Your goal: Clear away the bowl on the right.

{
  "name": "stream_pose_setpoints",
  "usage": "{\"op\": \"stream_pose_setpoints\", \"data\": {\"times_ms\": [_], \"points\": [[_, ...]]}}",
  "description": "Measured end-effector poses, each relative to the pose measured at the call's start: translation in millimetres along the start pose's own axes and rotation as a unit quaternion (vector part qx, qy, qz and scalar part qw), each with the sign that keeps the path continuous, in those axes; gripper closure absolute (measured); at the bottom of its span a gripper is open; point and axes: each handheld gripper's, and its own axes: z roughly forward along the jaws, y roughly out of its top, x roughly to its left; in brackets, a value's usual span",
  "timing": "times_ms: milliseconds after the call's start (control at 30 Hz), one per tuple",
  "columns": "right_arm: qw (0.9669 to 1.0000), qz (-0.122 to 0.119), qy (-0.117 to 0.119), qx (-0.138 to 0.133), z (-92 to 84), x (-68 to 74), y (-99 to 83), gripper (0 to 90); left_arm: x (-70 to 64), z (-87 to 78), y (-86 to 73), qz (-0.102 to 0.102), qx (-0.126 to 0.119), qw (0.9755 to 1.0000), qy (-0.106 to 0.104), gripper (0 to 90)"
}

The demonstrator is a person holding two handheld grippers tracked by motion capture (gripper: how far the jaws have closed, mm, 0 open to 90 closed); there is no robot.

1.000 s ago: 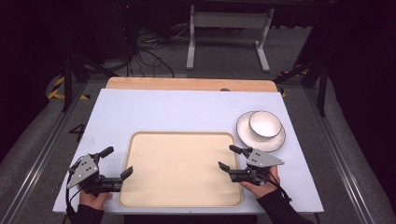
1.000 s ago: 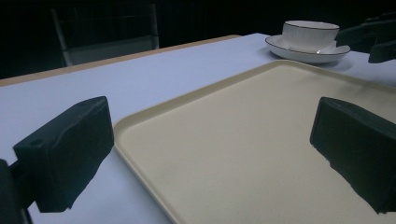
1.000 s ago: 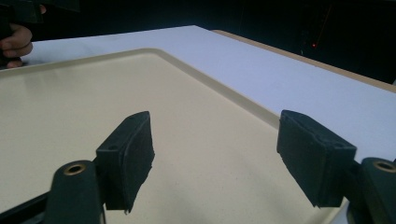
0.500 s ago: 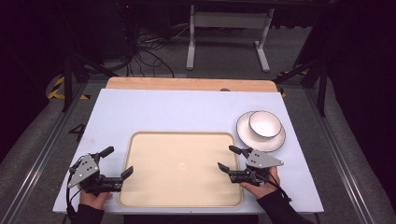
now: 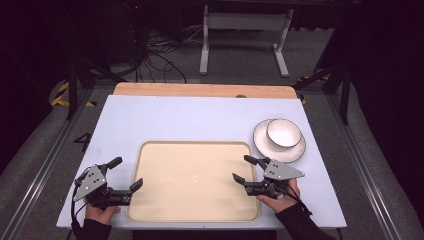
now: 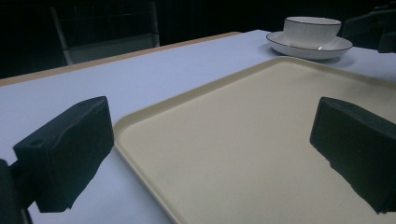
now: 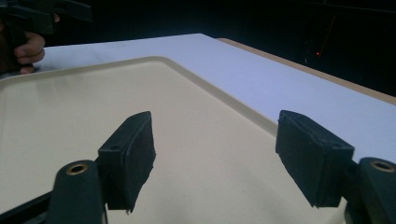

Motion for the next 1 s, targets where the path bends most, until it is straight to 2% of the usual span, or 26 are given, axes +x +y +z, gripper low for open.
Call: {"op": "stream_pose_setpoints", "data": {"times_ms": [367, 800, 1000], "points": [[0.9996, -0.002, 0.004, -0.027, -3.4, 2.6, 18.7, 28.1, -0.9, 0.4, -0.3, 0.000, -0.002, 1.0000, 0.002, 0.3], [0.9977, -0.022, 0.012, -0.063, -9.5, 8.5, 49.4, 28.0, -1.3, 0.3, -0.3, 0.002, -0.002, 1.0000, 0.002, 0.3], [0.9974, -0.026, 0.020, -0.064, -8.0, 11.2, 56.7, 28.1, -1.4, -0.2, -0.3, 0.004, -0.001, 1.0000, 0.002, 0.3]]}}
